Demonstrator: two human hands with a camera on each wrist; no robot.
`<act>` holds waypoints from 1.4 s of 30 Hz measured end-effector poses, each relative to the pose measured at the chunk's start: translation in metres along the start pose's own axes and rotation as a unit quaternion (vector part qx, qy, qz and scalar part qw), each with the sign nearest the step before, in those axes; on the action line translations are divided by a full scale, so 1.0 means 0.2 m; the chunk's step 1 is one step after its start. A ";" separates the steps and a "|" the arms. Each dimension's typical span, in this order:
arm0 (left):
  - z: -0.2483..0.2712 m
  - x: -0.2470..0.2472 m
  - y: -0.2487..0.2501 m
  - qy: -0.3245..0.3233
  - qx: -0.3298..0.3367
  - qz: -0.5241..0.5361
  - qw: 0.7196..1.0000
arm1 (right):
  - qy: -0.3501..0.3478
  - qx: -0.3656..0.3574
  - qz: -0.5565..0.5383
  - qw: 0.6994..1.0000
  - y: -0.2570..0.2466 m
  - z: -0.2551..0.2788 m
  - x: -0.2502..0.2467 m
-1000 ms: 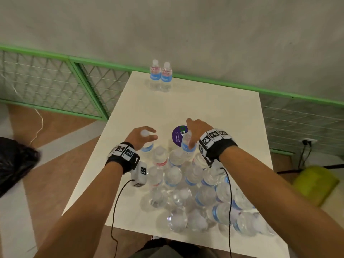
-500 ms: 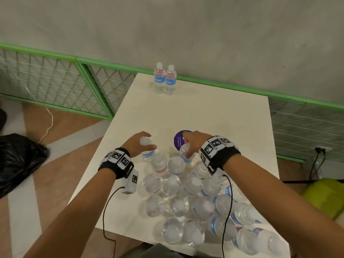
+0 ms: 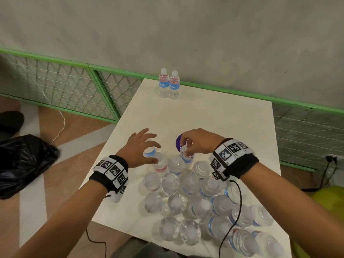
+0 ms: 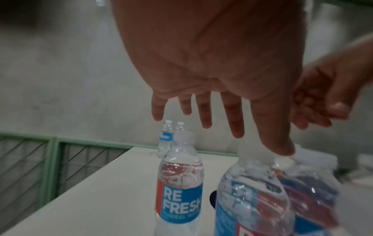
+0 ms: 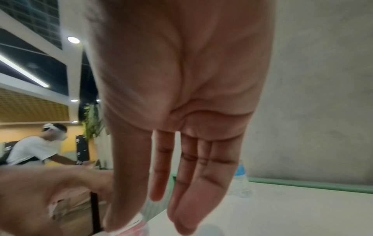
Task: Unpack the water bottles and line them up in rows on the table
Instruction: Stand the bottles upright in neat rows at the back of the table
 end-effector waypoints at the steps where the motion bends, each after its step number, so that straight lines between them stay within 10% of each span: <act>1: -0.01 0.02 0.02 -0.032 0.013 -0.040 0.999 | -0.015 -0.012 0.023 1.000 -0.04 -0.01 0.04; 11: -0.16 0.10 0.10 -0.185 0.090 -0.156 0.966 | -0.032 -0.043 0.257 0.965 -0.15 -0.17 0.27; 31: -0.70 -0.55 -0.04 -0.060 0.015 -0.002 0.998 | 0.061 0.103 -0.002 0.993 -0.07 -0.41 -0.39; 42: -1.12 -0.49 -0.28 -0.044 -0.069 0.033 0.996 | 0.143 0.160 0.008 0.977 0.19 -0.75 -0.61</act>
Point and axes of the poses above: each hand's wrist, its own z-axis away from the middle knuckle, its own x-axis out of the palm, y = z × x, the point moved 6 cm from there along -z, towards the middle knuckle, and after that the axes turned 5 degrees about y, right-handed, at the moved point
